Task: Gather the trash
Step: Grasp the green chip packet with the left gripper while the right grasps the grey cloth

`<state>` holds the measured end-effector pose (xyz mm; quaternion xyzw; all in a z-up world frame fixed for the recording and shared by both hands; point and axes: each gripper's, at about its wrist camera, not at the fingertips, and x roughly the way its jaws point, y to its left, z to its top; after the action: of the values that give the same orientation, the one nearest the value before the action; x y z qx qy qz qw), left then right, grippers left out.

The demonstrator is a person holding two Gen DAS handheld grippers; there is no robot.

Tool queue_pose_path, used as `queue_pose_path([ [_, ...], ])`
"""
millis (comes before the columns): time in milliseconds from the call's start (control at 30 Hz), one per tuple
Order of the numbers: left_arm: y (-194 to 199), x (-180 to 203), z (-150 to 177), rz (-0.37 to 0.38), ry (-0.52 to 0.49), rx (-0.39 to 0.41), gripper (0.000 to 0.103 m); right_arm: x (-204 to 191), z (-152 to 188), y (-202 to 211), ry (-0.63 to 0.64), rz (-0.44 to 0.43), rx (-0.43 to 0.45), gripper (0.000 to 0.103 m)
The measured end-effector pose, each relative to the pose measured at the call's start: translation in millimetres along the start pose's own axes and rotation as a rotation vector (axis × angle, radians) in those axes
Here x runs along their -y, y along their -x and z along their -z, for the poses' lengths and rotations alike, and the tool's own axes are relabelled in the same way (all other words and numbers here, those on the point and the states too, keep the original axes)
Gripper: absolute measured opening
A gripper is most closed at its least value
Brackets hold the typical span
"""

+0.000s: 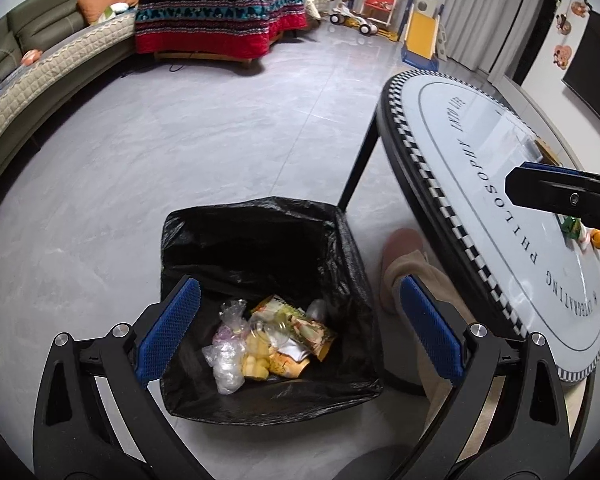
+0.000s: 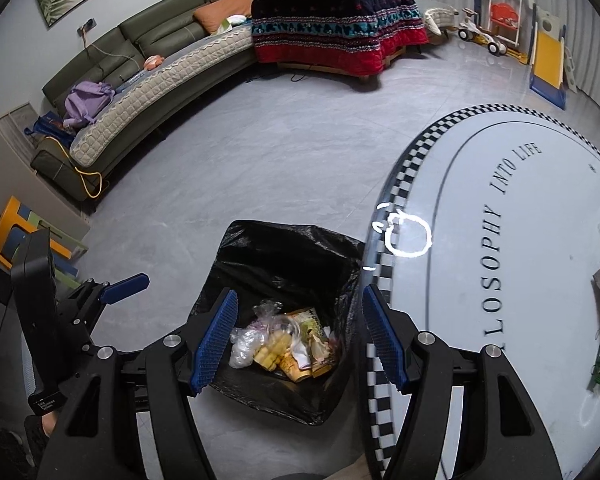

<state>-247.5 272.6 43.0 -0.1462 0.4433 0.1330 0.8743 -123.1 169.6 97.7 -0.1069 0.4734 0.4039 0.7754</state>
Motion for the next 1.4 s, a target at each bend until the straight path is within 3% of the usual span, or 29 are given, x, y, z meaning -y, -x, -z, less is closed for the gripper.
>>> queue_pose_path([
  [267, -4.4, 63.1, -26.7, 0.052, -0.107, 0.004, 0.097, 60.3, 4.6, 27.4, -0.070, 0.060, 0.035, 0.066],
  [567, -13.2, 158.5, -55.2, 0.139, -0.249, -0.003, 0.097, 149.4, 17.2, 70.3, -0.190, 0.156, 0.076, 0.066],
  [933, -31.6, 263.5, -63.0, 0.218, -0.390, -0.044, 0.097, 247.0, 44.0, 114.0, -0.323, 0.246, 0.116, 0.066],
  [1233, -57.6, 341.0, -63.1, 0.329, -0.446, -0.099, 0.097, 336.3, 56.6, 122.4, -0.434, 0.306, 0.084, 0.066],
  [1400, -74.8, 378.1, -58.0, 0.340, -0.514, -0.140, 0.097, 375.0, 57.5, 106.7, -0.466, 0.334, 0.032, 0.066],
])
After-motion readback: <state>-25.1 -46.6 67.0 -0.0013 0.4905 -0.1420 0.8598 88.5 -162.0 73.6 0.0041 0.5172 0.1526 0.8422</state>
